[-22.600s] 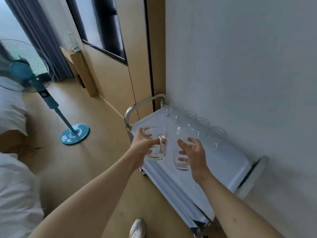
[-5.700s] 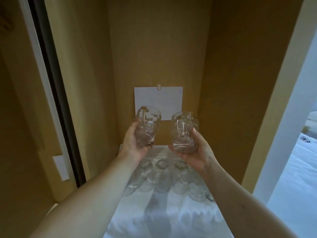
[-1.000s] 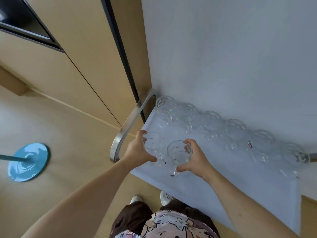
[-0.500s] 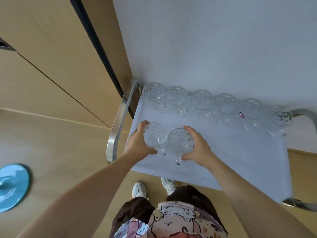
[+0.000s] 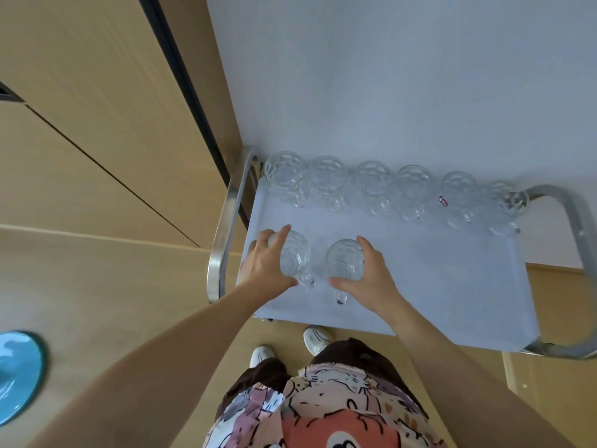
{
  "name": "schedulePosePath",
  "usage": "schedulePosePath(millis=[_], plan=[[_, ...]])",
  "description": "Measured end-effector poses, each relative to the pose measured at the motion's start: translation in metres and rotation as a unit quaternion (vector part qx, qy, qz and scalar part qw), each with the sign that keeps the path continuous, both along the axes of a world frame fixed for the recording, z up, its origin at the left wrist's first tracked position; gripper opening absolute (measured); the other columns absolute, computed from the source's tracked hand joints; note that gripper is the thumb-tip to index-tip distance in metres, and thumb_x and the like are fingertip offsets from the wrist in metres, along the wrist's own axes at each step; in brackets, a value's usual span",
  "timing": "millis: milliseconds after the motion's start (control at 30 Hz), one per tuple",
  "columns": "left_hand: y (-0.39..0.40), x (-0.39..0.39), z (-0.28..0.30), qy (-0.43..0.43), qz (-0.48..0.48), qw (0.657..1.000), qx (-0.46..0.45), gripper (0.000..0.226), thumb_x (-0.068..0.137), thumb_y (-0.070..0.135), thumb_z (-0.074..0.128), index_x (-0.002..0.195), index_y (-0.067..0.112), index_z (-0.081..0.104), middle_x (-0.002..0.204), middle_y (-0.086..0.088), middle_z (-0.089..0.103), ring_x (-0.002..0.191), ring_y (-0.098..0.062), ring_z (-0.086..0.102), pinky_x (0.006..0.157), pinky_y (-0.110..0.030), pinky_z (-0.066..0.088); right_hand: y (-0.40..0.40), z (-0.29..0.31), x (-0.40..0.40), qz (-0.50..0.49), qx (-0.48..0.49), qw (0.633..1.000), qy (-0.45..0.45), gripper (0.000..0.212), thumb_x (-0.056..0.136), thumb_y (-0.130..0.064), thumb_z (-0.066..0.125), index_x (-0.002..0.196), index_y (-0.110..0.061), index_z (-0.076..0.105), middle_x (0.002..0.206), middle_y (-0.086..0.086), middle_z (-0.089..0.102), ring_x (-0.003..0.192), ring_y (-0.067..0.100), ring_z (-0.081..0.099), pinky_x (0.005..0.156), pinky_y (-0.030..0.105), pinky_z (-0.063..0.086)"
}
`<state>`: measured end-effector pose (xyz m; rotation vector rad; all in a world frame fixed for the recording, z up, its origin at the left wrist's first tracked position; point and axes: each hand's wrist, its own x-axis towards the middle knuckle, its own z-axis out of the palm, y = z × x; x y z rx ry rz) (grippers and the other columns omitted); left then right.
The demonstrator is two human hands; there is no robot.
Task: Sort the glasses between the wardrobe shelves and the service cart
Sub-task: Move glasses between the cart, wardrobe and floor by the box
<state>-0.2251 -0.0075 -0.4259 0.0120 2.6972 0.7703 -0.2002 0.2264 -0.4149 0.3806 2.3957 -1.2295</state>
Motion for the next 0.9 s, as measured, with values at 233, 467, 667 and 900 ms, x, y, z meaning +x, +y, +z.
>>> schedulePosePath(millis=[233, 467, 667, 900], plan=[[-0.003, -0.017, 0.003, -0.001, -0.022, 1.0, -0.007, 0.112, 0.05, 0.024, 0.091, 0.141, 0.042, 0.029, 0.137, 0.005, 0.042, 0.108, -0.023, 0.055, 0.07, -0.029, 0.046, -0.01, -0.008, -0.014, -0.007, 0.093, 0.995, 0.031, 0.12, 0.06, -0.037, 0.094, 0.157, -0.022, 0.025, 0.147, 0.005, 0.036, 0.13, 0.025, 0.048, 0.093, 0.029, 0.039], [-0.005, -0.039, 0.007, 0.001, -0.025, 1.0, -0.007, 0.109, 0.056, 0.011, 0.088, 0.142, 0.04, 0.029, 0.143, 0.004, 0.039, 0.108, -0.024, 0.056, 0.072, -0.027, 0.046, -0.009, 0.0, -0.059, 0.069, 0.07, 0.994, 0.049, 0.111, 0.056, -0.009, 0.09, 0.151, -0.022, 0.035, 0.145, 0.003, 0.038, 0.127, 0.024, 0.048, 0.09, 0.029, 0.043], [-0.005, -0.063, 0.004, 0.002, -0.032, 0.999, -0.018, 0.111, 0.056, 0.013, 0.089, 0.146, 0.039, 0.029, 0.144, 0.004, 0.04, 0.112, -0.024, 0.056, 0.073, -0.029, 0.052, -0.015, 0.001, -0.085, 0.097, 0.061, 0.992, 0.052, 0.108, 0.057, -0.009, 0.09, 0.149, -0.029, 0.038, 0.14, 0.003, 0.029, 0.117, 0.025, 0.048, 0.088, 0.039, 0.053], [-0.011, -0.078, 0.001, 0.011, -0.021, 1.0, -0.009, 0.113, 0.055, 0.017, 0.09, 0.146, 0.044, 0.028, 0.14, 0.007, 0.041, 0.1, -0.016, 0.054, 0.063, -0.021, 0.041, -0.023, -0.001, -0.099, 0.081, 0.059, 0.993, 0.062, 0.11, 0.058, -0.013, 0.092, 0.152, -0.026, 0.037, 0.137, 0.002, 0.03, 0.108, 0.018, 0.047, 0.086, 0.029, 0.045]])
